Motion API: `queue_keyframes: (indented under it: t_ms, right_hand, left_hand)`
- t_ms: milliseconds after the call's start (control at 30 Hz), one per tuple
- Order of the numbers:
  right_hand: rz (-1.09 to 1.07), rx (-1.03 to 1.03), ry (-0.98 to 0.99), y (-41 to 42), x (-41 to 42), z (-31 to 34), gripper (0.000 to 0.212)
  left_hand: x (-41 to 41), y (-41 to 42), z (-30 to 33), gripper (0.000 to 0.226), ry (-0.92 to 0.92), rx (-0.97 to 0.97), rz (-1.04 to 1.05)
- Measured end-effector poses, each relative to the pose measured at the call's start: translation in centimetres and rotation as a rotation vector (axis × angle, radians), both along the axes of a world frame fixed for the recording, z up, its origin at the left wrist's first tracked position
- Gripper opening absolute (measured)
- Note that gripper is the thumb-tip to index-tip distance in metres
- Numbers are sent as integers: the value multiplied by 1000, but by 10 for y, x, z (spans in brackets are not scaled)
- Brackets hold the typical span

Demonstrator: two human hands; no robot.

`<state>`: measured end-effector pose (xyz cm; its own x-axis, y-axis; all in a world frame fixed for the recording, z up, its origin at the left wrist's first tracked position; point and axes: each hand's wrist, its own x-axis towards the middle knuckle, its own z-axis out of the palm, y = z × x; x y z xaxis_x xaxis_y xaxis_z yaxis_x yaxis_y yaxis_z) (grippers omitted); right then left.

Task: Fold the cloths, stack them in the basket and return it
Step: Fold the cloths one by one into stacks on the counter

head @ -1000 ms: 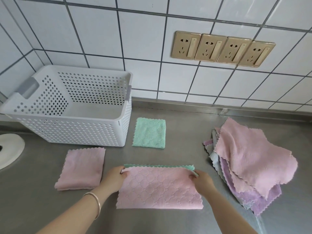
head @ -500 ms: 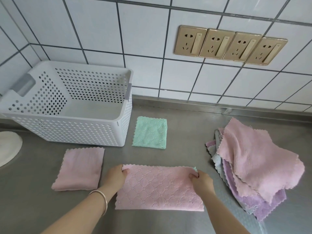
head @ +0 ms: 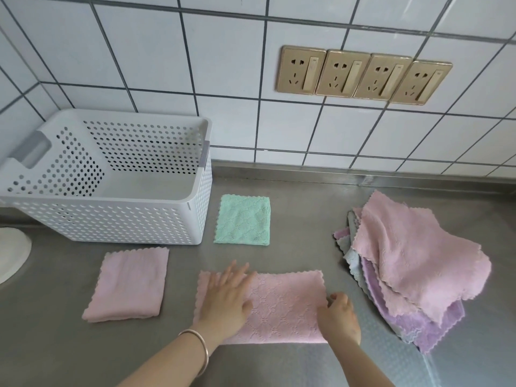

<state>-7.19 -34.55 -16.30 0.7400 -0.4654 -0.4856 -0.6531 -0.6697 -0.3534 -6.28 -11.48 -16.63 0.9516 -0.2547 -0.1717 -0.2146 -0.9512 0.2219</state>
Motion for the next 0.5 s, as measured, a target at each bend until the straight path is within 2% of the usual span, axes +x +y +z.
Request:
queue_keyframes:
  t_ms: [100, 233, 367, 500]
  right_hand:
    - [38, -40, 87, 3, -8, 2, 38]
    - [59, -96, 150, 6, -12, 4, 35]
    - [75, -99, 201, 3, -14, 3, 39]
    - [60, -104, 148, 6, -17, 5, 38]
  left_hand:
    - [-6, -15, -8, 84, 219, 82, -186]
    - [-7, -16, -11, 99, 260, 134, -205]
    - [-5, -17, -6, 88, 314, 160, -202]
    - [-6, -27, 13, 82, 335, 150, -150]
